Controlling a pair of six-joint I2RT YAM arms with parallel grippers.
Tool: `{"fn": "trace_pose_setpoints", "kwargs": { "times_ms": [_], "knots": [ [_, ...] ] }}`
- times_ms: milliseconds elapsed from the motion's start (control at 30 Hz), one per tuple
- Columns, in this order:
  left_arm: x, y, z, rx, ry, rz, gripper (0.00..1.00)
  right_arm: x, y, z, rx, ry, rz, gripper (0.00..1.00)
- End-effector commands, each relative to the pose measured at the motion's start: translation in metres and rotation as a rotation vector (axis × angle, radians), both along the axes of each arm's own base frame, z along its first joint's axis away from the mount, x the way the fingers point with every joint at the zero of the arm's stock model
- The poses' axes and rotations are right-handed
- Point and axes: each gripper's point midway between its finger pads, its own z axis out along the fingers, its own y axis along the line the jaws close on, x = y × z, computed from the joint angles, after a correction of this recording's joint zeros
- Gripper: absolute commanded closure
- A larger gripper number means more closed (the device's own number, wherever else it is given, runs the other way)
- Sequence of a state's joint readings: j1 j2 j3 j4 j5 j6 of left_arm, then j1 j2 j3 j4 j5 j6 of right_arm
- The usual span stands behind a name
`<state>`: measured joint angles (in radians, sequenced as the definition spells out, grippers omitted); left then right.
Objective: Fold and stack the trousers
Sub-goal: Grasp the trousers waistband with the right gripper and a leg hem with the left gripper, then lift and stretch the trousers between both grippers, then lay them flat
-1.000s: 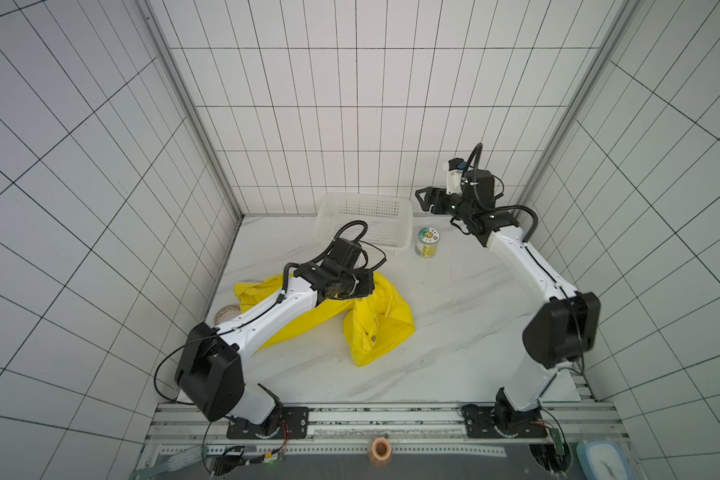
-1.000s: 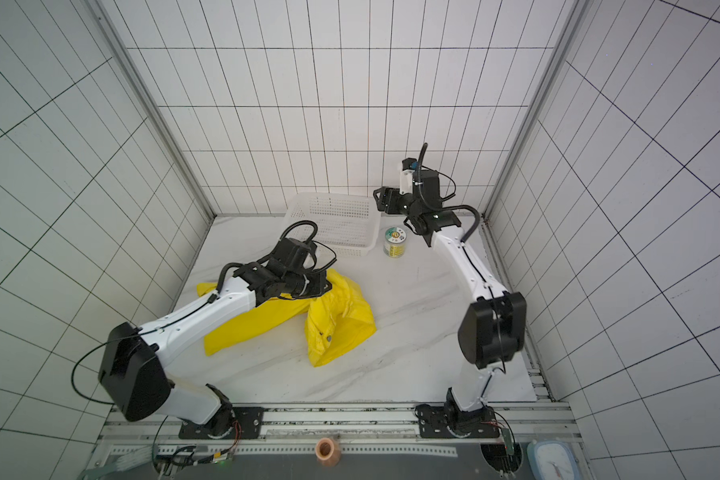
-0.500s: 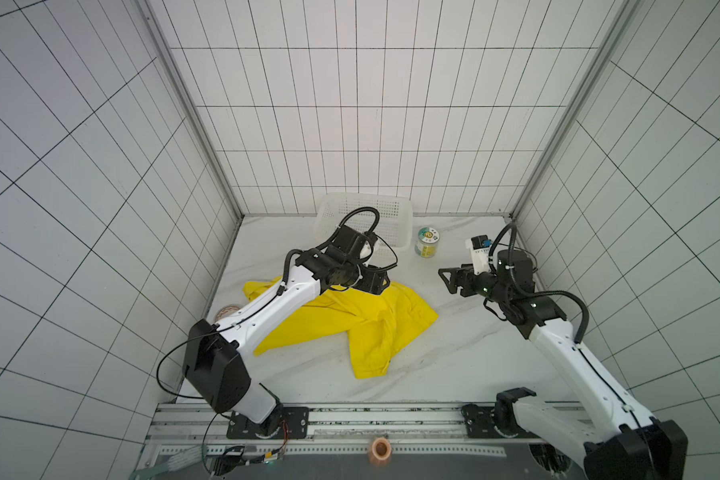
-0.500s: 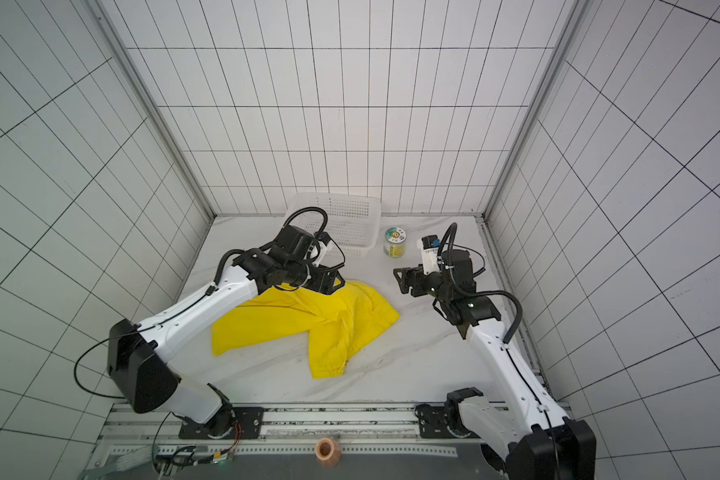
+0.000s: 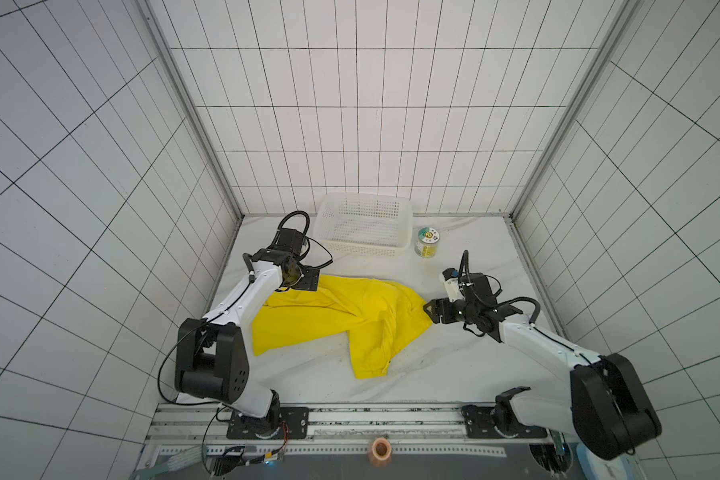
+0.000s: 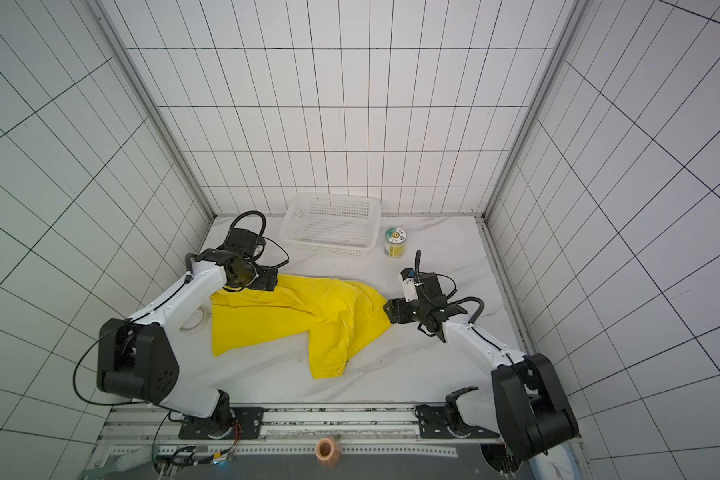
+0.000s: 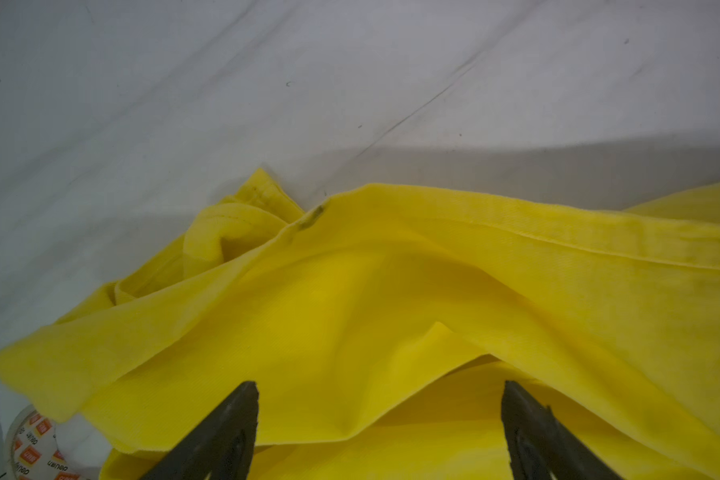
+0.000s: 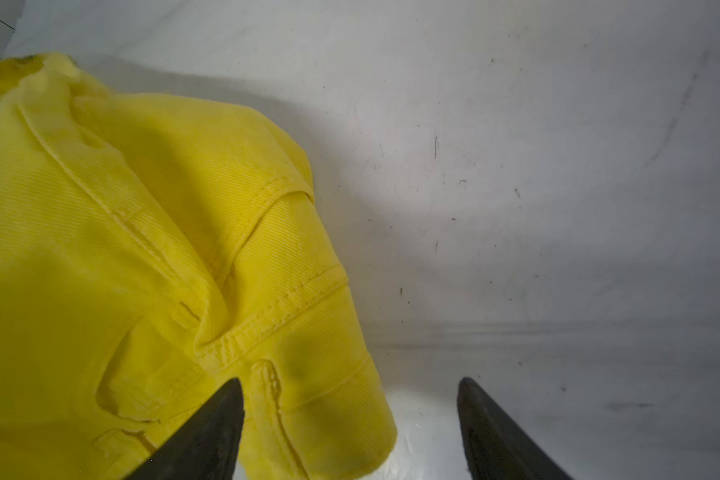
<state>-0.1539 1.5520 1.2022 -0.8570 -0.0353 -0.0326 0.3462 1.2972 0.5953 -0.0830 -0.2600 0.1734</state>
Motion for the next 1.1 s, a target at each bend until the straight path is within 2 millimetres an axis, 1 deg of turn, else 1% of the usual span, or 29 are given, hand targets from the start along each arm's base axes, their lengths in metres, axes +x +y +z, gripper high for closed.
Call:
{"fn": "trace_pose_setpoints", "kwargs": {
  "times_ms": [0,67,133,233,267,333,367,433,500,600,667,767,833,933,967,1067],
  "knots": [
    [0.021,0.022,-0.015,0.075,-0.028,0.048,0.11,-0.003,0.018,-0.013,0.0,0.026,0.071,0.21],
    [0.03,0.037,-0.029,0.09,0.001,0.115,0.11,-0.002,0.021,-0.023,-0.019,0.067,0.078,0.22],
    [0.036,0.05,-0.036,0.118,0.005,0.174,0.11,-0.001,0.021,-0.032,-0.032,0.104,0.077,0.27],
    [0.042,0.057,-0.037,0.138,-0.006,0.22,0.11,0.0,0.019,-0.04,-0.054,0.132,0.063,0.48],
    [0.042,0.059,-0.037,0.15,-0.011,0.231,0.11,0.0,0.018,-0.04,-0.055,0.133,0.061,0.58],
    [0.04,0.071,-0.038,0.215,-0.017,0.241,0.11,0.001,0.014,-0.037,-0.064,0.118,0.046,0.74],
    [0.038,0.078,-0.041,0.246,-0.014,0.247,0.11,0.001,0.012,-0.034,-0.069,0.107,0.041,0.86],
    [0.034,0.093,-0.045,0.265,0.004,0.279,0.11,0.003,0.005,-0.025,-0.094,0.075,0.027,1.0],
    [0.034,0.101,-0.044,0.285,0.004,0.284,0.12,0.006,-0.006,-0.015,-0.112,0.05,0.0,1.0],
    [0.038,0.104,-0.043,0.308,-0.005,0.254,0.12,0.012,-0.024,0.001,-0.12,0.023,-0.042,1.0],
    [0.042,0.1,-0.051,0.281,0.01,0.218,0.15,0.017,-0.036,0.011,-0.128,-0.001,-0.065,1.0],
    [0.045,0.094,-0.065,0.258,0.042,0.173,0.23,0.022,-0.05,0.021,-0.149,-0.014,-0.083,1.0],
    [0.047,0.094,-0.071,0.267,0.058,0.158,0.33,0.025,-0.058,0.026,-0.165,-0.025,-0.096,1.0],
    [0.051,0.098,-0.073,0.293,0.063,0.154,0.48,0.031,-0.069,0.036,-0.189,-0.046,-0.122,1.0],
    [0.053,0.097,-0.073,0.288,0.062,0.148,0.55,0.032,-0.074,0.037,-0.199,-0.042,-0.132,1.0],
    [0.057,0.09,-0.078,0.252,0.076,0.129,0.8,0.038,-0.084,0.048,-0.225,-0.062,-0.154,1.0]
  ]
}}
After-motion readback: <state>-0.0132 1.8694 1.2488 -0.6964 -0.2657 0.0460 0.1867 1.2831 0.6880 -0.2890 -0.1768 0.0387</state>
